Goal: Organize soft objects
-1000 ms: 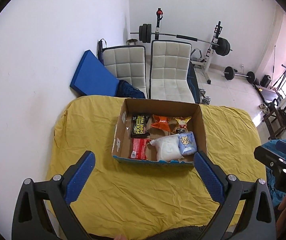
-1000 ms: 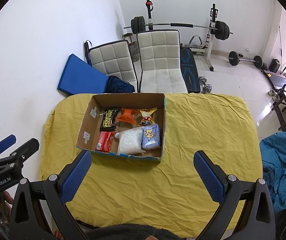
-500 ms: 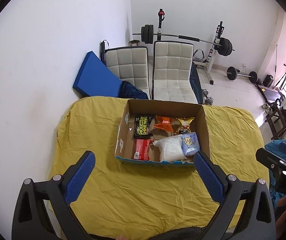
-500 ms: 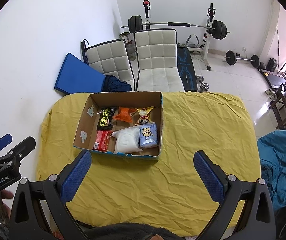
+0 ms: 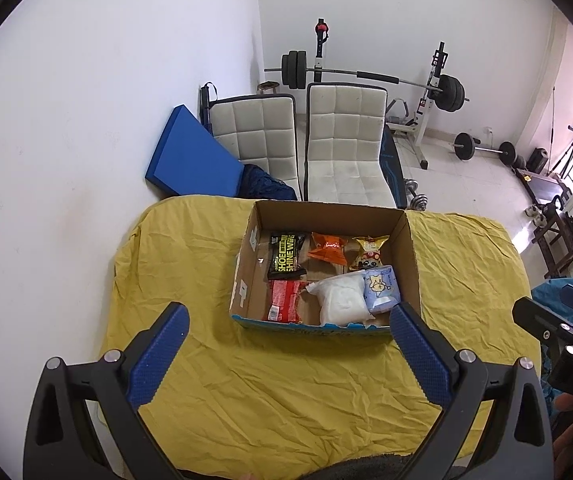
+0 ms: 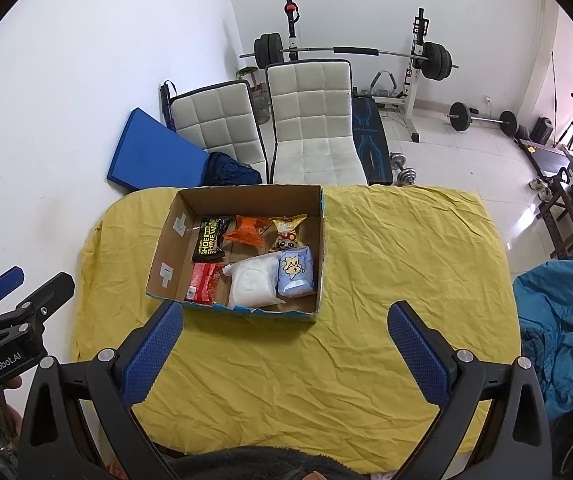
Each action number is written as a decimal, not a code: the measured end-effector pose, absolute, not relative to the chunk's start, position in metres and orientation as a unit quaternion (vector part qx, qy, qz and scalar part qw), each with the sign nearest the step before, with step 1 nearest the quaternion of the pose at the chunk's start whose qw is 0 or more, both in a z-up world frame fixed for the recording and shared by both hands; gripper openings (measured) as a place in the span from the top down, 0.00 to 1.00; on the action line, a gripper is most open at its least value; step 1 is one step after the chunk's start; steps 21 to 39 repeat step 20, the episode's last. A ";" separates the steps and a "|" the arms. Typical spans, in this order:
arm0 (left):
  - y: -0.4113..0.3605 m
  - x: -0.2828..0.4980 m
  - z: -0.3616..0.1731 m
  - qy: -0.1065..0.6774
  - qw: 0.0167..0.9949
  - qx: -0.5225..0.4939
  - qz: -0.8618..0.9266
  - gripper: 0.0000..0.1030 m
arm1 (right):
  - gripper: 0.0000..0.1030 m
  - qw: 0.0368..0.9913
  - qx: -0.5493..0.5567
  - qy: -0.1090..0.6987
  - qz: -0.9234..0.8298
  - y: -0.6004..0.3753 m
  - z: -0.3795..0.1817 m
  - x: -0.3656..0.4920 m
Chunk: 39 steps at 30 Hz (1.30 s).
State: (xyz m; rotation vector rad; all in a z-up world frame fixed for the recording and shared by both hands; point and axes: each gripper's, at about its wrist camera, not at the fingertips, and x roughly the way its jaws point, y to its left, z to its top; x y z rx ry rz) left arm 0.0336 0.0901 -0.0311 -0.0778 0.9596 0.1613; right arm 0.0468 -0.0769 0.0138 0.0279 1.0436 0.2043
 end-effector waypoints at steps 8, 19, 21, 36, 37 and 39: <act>0.090 0.034 -0.033 0.464 0.882 -0.038 0.077 0.00 | 0.00 0.862 0.013 0.498 0.097 -0.077 0.013 0.047; 0.090 0.034 -0.036 0.467 0.880 -0.036 0.079 0.00 | 0.00 0.861 0.013 0.498 0.098 -0.078 0.012 0.046; 0.090 0.035 -0.037 0.468 0.880 -0.036 0.078 0.00 | 0.00 0.861 0.013 0.499 0.099 -0.078 0.011 0.046; 0.090 0.035 -0.037 0.468 0.880 -0.036 0.078 0.00 | 0.00 0.861 0.013 0.499 0.099 -0.078 0.011 0.046; 0.090 0.035 -0.037 0.468 0.880 -0.036 0.078 0.00 | 0.00 0.861 0.013 0.499 0.099 -0.078 0.011 0.046; 0.090 0.035 -0.037 0.468 0.880 -0.036 0.078 0.00 | 0.00 0.861 0.013 0.499 0.099 -0.078 0.011 0.046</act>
